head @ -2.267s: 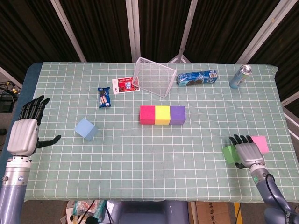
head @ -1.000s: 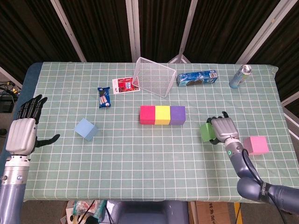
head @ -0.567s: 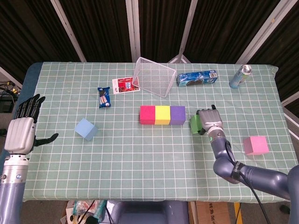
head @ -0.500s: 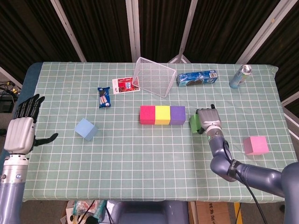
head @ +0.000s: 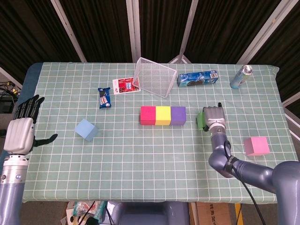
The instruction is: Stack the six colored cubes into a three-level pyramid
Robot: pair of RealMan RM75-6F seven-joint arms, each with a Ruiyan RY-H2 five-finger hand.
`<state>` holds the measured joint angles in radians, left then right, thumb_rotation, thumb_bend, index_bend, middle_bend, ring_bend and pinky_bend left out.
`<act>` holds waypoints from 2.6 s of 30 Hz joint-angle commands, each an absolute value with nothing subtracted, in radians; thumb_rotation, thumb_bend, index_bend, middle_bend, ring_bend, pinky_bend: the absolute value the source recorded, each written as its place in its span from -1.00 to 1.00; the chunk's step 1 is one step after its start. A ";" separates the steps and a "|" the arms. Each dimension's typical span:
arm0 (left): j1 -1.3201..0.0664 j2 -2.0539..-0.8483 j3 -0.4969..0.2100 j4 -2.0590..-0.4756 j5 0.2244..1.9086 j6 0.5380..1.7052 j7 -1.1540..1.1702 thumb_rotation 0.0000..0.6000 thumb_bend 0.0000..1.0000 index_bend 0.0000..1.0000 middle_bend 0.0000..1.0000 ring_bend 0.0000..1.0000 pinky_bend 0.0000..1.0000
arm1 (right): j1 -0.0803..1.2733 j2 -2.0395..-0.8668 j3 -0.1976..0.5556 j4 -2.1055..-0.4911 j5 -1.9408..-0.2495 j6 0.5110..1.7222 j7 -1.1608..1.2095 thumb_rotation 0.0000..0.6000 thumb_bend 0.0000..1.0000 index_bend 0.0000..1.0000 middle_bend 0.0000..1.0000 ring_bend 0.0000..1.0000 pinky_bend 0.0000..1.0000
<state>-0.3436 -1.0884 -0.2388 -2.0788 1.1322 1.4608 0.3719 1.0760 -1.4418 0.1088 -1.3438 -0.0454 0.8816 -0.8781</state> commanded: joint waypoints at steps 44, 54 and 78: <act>-0.341 -1.102 -0.227 -2.098 1.168 1.479 0.394 1.00 -0.80 -1.00 -1.00 -1.00 -1.00 | 0.934 -1.348 0.089 -1.334 -0.484 0.703 -0.570 1.00 -0.42 -1.00 -0.73 -0.87 -1.00; -0.342 -1.107 -0.227 -2.094 1.164 1.478 0.400 1.00 -0.80 -1.00 -1.00 -1.00 -1.00 | 0.931 -1.377 0.081 -1.297 -0.511 0.697 -0.536 1.00 -0.42 -0.84 -0.32 -0.60 -1.00; -0.349 -1.117 -0.236 -2.078 1.141 1.473 0.406 1.00 -0.80 -1.00 -1.00 -1.00 -1.00 | 0.969 -1.403 0.113 -1.252 -0.557 0.694 -0.511 1.00 -0.42 -0.73 -0.17 -0.43 -1.00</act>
